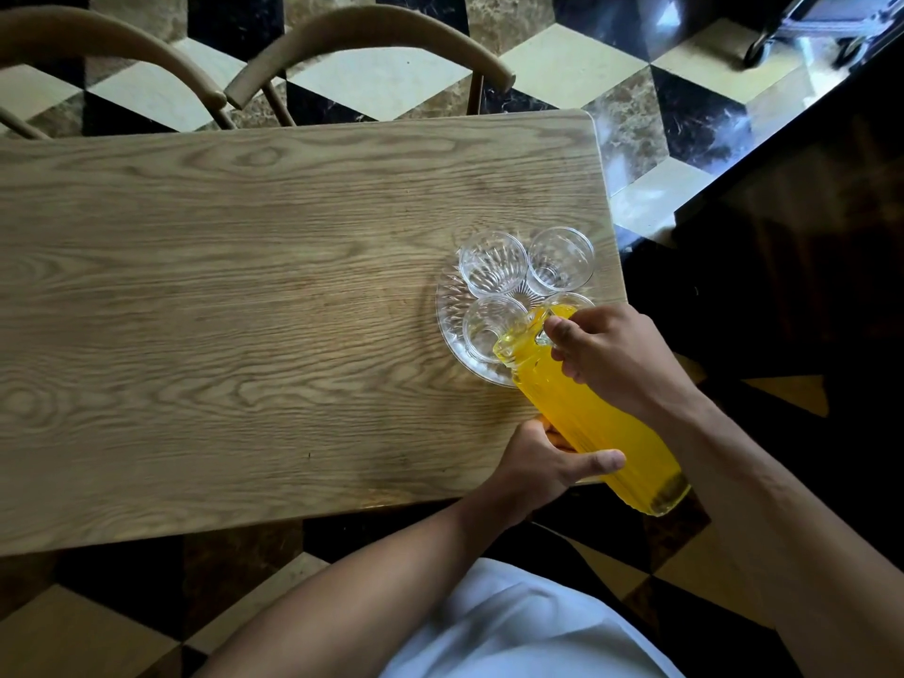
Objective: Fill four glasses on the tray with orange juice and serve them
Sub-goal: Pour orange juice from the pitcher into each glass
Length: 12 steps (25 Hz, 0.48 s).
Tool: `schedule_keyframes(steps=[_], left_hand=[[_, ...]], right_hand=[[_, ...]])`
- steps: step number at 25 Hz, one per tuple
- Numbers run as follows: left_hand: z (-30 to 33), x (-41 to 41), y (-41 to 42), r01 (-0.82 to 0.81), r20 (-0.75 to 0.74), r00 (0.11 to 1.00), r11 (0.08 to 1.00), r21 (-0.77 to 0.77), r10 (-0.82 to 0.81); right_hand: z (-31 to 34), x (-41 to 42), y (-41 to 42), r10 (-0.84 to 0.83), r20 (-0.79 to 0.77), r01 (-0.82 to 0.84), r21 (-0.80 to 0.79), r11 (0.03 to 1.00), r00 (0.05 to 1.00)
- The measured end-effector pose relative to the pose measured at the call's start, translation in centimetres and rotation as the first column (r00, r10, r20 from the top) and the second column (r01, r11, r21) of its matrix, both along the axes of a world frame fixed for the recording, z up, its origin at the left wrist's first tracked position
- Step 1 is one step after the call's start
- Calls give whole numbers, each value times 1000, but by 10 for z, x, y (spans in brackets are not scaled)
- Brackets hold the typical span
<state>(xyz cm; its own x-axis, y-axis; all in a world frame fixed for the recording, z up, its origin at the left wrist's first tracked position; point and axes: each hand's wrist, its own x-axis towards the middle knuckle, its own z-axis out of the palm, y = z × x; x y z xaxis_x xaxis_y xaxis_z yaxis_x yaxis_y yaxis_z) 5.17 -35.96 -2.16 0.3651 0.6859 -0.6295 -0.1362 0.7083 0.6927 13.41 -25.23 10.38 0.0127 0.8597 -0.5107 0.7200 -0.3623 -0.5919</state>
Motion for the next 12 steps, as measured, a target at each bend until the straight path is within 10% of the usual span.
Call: schedule_keyframes(steps=[12], left_hand=[[0,-2,-3,-1,-2,1000,1000,-10,1]], right_hand=[[-1,-6,2,-10,23,11,-43,999,1000]])
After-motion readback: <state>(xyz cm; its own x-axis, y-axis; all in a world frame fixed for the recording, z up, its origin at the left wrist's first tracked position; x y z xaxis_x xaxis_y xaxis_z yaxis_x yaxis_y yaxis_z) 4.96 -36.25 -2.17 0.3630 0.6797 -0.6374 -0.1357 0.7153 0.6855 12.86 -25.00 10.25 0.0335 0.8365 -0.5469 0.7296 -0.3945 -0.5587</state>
